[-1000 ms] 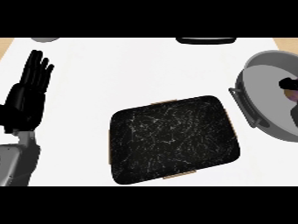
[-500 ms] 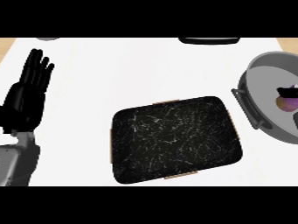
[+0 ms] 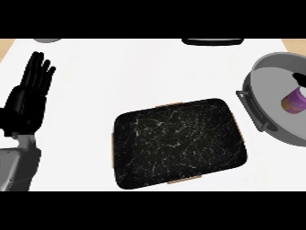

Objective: Pick the can from the tray and place it in the pot

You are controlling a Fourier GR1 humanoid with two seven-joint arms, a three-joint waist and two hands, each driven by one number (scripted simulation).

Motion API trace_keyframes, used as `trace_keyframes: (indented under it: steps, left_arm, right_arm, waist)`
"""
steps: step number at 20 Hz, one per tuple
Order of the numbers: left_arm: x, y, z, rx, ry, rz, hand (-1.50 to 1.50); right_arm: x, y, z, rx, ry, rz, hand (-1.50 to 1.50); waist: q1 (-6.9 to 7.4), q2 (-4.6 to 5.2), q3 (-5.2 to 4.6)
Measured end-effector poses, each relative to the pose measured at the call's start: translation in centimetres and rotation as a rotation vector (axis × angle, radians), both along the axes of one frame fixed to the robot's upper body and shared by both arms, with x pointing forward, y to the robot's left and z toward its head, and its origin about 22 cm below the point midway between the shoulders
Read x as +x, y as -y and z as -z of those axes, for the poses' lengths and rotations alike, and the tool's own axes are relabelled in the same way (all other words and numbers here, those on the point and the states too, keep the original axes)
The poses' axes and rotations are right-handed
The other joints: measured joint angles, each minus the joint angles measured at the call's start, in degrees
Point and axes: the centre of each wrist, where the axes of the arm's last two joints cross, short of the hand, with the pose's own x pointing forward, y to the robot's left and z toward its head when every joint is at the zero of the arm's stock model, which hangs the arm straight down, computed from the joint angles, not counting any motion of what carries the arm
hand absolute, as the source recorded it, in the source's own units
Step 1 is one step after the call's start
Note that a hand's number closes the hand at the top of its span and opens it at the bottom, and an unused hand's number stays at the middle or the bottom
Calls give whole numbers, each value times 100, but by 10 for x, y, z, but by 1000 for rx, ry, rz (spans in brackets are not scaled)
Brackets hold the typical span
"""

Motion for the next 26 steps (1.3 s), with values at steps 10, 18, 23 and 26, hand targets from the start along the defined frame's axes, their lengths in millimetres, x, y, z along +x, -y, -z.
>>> trace_keyframes:
  steps: [10, 18, 23, 26]
  left_arm:
    - [-2, 2, 2, -3, -8, -21, 0]
    - [1, -4, -7, -1, -3, -24, 0]
    - [-2, -2, -7, -4, -3, -14, 0]
    - [-3, -3, -7, 3, 1, -11, 0]
  right_arm:
    - [-69, 22, 8, 0, 251, 71, -150]
    - [-158, 46, 9, -28, 337, 129, -150]
    - [-203, 52, 16, -32, 356, 146, -150]
    - [-231, 61, 20, -38, 358, 149, -150]
  waist:
    - [-85, -23, -4]
    - [-77, -19, -4]
    - [-53, -14, -5]
    - [-48, -12, -4]
